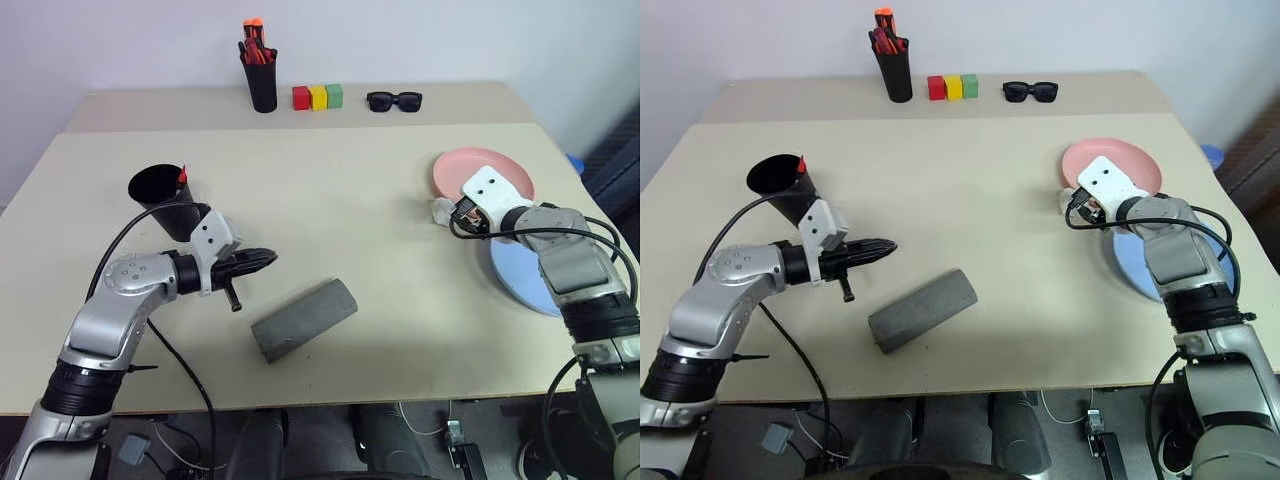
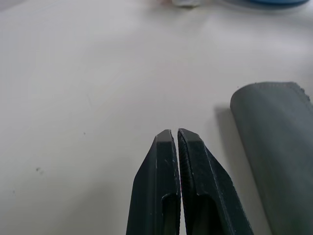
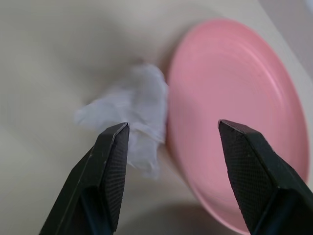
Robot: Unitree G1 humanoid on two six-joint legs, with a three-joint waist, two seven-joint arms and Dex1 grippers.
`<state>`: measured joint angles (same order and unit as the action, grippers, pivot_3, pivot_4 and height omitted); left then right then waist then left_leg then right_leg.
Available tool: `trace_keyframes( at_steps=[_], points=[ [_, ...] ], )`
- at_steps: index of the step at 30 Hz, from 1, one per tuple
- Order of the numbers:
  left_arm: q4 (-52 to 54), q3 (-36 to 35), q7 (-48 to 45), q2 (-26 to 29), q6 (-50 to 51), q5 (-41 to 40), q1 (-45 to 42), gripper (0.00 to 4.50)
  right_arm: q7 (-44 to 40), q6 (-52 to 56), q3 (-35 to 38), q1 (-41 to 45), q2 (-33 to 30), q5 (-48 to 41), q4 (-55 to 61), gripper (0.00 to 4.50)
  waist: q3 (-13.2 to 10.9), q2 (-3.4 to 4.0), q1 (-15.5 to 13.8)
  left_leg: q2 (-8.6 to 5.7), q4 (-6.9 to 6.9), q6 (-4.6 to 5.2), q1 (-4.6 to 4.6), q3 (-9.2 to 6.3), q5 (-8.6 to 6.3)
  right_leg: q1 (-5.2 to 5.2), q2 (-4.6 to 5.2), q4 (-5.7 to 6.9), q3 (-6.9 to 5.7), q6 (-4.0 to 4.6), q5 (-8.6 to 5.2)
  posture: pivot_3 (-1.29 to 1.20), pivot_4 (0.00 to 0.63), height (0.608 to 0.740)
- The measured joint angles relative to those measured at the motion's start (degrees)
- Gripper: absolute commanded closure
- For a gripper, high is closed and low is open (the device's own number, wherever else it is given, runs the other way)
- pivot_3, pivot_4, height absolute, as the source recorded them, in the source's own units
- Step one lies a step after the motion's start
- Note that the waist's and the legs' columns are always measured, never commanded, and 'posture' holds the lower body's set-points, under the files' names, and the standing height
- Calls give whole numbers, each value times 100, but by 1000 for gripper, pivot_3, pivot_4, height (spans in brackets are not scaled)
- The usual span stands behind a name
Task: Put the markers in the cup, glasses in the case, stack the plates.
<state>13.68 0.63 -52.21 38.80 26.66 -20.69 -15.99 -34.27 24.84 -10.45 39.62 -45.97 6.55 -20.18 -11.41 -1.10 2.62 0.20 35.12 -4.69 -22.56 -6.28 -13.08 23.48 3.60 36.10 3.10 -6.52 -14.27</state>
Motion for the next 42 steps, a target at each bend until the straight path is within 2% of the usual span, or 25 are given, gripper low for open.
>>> trace_keyframes(
  at_steps=[3, 9, 12, 16, 22, 27, 31, 36, 37, 39, 41, 42],
  points=[
    [224, -142, 123, -5, 29, -64, 241, 4370, -215, -535, -139, 283, -143, 253, -775, 1579, 0, 0, -5, 0, 4, 0, 3, 0, 0, -3, -2, 0, 0, 1, -1, 0, 150, 740],
    [527, -262, 253, -34, 117, -267, 396, 4370, -220, -1529, -376, 714, 96, 638, -2259, 1579, 0, 0, 6, 0, 10, -1, 9, 1, 1, -10, -2, 2, 3, 4, 1, 0, 150, 740],
    [549, -263, 319, -35, 163, -291, 400, 4500, -197, -1824, -375, 907, 212, 707, -2639, 2367, 0, 1, 30, 0, 10, -1, 11, 1, 1, -11, -3, 3, 4, 3, 2, 0, 150, 740],
    [557, -259, 393, -39, 168, -293, 407, 4500, -152, -2067, -381, 916, 317, 823, -2775, 4455, -1, 3, 20, 0, 9, -1, 10, 1, 1, -10, -3, 4, 4, 2, 2, 0, 150, 740],
    [547, -210, 433, -126, 167, -306, 387, 4500, -62, -1935, -242, 618, 130, 898, -1825, 4455, -3, 6, -13, 0, 9, -1, 8, 0, 1, -10, -3, 3, 4, 2, 1, 0, 150, 740],
    [430, -116, 389, -248, 167, -313, 216, 4500, -232, -1124, 366, -351, -603, 823, 110, 4455, -7, 16, -82, -4, 9, -1, 3, -5, 1, -10, -1, 2, 3, -2, -1, 0, 150, 740],
    [235, -20, 302, -314, 155, -335, 14, 4500, -949, -9, 1599, -2044, -1352, 382, 2106, 4455, -4, 19, -177, -4, 10, 2, 8, -10, -1, -17, -3, 2, -1, -6, -5, 0, 150, 740],
    [14, 98, 162, -390, 122, -330, -163, 4500, -1828, 841, 2694, -3808, -1591, -74, 3621, 4455, -1, 26, -111, -4, 20, 2, 17, 3, -1, -23, -3, 2, 9, 15, -12, 0, 150, 740],
    [-26, 108, 148, -413, 113, -326, -205, 4500, -1953, 907, 2810, -4018, -1615, -127, 3781, 3853, 0, 28, -102, -4, 23, 2, 17, 4, -1, -24, -2, 3, 9, 16, -12, 0, 150, 740],
    [-103, 130, 139, -431, 94, -304, -288, 4500, -2220, 983, 2960, -4416, -1737, -247, 4089, 3124, 0, 27, -85, -4, 30, 2, 17, 4, -1, -28, -2, 4, 9, 15, -12, 0, 150, 740],
    [-160, 142, 137, -466, 59, -292, -293, 4500, -2261, 989, 2937, -4344, -1676, -394, 4294, 2115, 0, 27, -20, -4, 37, 2, 17, 5, -1, -31, -1, 4, 9, 15, -12, 0, 150, 740],
    [-174, 163, 138, -499, 56, -279, -307, 4500, -2180, 982, 2882, -4117, -1539, -460, 4336, 2115, -2, 22, 8, -2, 43, 2, 17, 4, -1, -31, -3, 4, 8, 13, -10, 0, 150, 740]
  ],
)
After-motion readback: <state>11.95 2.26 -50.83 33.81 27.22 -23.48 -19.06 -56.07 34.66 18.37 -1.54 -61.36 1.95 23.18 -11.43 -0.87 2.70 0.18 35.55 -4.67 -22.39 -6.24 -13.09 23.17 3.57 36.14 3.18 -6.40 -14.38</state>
